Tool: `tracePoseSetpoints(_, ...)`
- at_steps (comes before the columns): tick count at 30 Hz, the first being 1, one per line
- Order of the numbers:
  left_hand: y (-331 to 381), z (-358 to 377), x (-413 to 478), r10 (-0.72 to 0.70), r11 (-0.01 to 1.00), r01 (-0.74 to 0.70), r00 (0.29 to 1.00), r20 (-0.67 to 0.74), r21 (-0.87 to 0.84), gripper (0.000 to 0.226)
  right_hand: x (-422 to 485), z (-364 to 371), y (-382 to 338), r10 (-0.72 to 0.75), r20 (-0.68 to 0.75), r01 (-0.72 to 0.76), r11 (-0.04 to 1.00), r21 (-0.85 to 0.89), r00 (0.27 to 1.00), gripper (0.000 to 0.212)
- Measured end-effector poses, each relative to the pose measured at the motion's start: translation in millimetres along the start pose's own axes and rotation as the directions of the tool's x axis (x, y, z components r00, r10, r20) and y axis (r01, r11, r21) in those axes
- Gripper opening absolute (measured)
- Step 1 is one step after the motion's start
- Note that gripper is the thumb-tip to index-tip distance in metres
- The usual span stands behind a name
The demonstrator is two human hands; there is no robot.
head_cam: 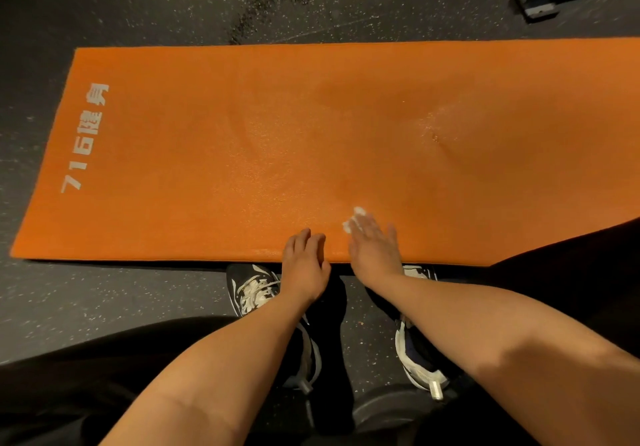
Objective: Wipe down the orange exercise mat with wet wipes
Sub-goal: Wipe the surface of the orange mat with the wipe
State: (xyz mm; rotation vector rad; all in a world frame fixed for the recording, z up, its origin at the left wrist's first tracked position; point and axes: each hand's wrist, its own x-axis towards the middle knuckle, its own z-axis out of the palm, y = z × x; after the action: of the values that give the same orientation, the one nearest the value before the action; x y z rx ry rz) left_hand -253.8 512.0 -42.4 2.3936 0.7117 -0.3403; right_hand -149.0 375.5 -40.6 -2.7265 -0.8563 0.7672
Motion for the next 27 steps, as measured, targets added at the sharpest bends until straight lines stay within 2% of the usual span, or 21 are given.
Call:
tracePoseSetpoints(2, 1, 1, 0, 0.013, 0.998, -0.014, 1.0, 0.006, 0.058, 0.059, -6, -5, 14, 0.193, -0.007, -0.193, 0.981, 0.01, 0.981, 0.056)
tracePoseSetpoints(4, -1, 1, 0, 0.018, 0.995, -0.02, 1.0, 0.025, 0.097, 0.063, -9, -6, 14, 0.258, 0.009, -0.259, 0.966, 0.017, 0.966, 0.057)
tracePoseSetpoints(6, -3, 1, 1, 0.025, 0.992, -0.032, 0.998, 0.058, 0.124, 0.071, -14, -4, 1, 0.188, 0.016, -0.189, 0.981, 0.035, 0.982, 0.056)
tracePoseSetpoints(9, 1, 3, -1, 0.057, 0.988, -0.065, 0.997, 0.057, 0.138, 0.068, -24, 6, -24, -0.044, 0.072, 0.044, 0.999, 0.009, 0.996, 0.054)
tracePoseSetpoints(12, 7, 5, -1, 0.054, 0.99, -0.052, 0.998, -0.018, 0.131, 0.056, -29, 9, -22, -0.089, 0.101, 0.091, 0.996, -0.016, 0.991, 0.054)
tracePoseSetpoints(13, 8, 4, 0, 0.043, 0.992, -0.039, 0.999, -0.032, 0.122, 0.054, -29, 8, -15, -0.062, 0.089, 0.065, 0.998, -0.021, 0.994, 0.054)
tracePoseSetpoints(15, 8, 3, 2, 0.033, 0.993, -0.029, 0.999, -0.034, 0.111, 0.051, -29, 0, 6, 0.086, 0.049, -0.085, 0.996, -0.007, 0.995, 0.055)
tracePoseSetpoints(17, 11, 3, 2, 0.027, 0.995, -0.023, 0.999, -0.041, 0.096, 0.045, -26, -8, 21, 0.255, 0.035, -0.256, 0.966, 0.026, 0.966, 0.059)
tracePoseSetpoints(18, 13, 3, 1, 0.026, 0.996, -0.022, 0.999, -0.046, 0.088, 0.04, -25, -10, 21, 0.289, 0.04, -0.291, 0.956, 0.044, 0.956, 0.059)
tracePoseSetpoints(20, 16, 5, -1, 0.031, 0.997, -0.027, 0.998, -0.056, 0.076, 0.031, -27, -9, 8, 0.255, 0.048, -0.258, 0.963, 0.077, 0.966, 0.058)
tracePoseSetpoints(24, 17, 4, -3, 0.037, 0.996, -0.031, 0.997, -0.075, 0.08, 0.02, -38, 3, -13, 0.002, 0.096, -0.005, 1.0, 0.027, 0.995, 0.054)
tracePoseSetpoints(27, 18, 2, -3, 0.062, 0.996, -0.056, 0.994, -0.085, 0.076, 0.01, -30, -2, -3, -0.001, 0.1, 0.0, 1.0, 0.001, 0.995, 0.053)
